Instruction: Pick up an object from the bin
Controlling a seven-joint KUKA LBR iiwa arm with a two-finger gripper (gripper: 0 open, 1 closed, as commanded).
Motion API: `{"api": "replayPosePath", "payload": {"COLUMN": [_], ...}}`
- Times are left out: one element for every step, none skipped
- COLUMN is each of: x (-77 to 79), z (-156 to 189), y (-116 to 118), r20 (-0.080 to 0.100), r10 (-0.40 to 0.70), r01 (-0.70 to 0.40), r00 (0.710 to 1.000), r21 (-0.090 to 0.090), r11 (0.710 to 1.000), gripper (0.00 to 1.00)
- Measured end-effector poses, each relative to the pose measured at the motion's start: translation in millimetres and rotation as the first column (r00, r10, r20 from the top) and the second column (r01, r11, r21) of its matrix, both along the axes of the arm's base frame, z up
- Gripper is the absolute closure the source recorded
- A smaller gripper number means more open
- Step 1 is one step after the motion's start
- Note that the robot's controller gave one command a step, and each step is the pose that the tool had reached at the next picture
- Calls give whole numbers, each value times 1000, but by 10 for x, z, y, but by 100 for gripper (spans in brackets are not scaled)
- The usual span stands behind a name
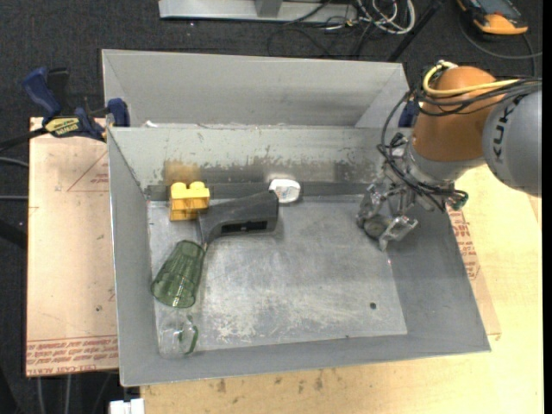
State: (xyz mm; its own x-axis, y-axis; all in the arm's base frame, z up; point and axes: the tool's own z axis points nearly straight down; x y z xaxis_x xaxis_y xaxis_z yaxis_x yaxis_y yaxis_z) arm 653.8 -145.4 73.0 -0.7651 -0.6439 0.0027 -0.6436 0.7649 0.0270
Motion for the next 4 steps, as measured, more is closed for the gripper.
{"api": "replayPosePath", "payload": {"x": [1, -768, -768, -718], "z": [0, 60, 60, 1626], "y": [1, 246, 247, 225], "r20": [0, 41, 41, 29], "r10": [7, 149, 149, 351], "r01": [-7, -148, -148, -350], "r00": [1000, 988, 988, 936], "r21": [1, -25, -25, -23], "r11": [1000, 989, 989, 936], "gripper": [100, 100, 100, 100]}}
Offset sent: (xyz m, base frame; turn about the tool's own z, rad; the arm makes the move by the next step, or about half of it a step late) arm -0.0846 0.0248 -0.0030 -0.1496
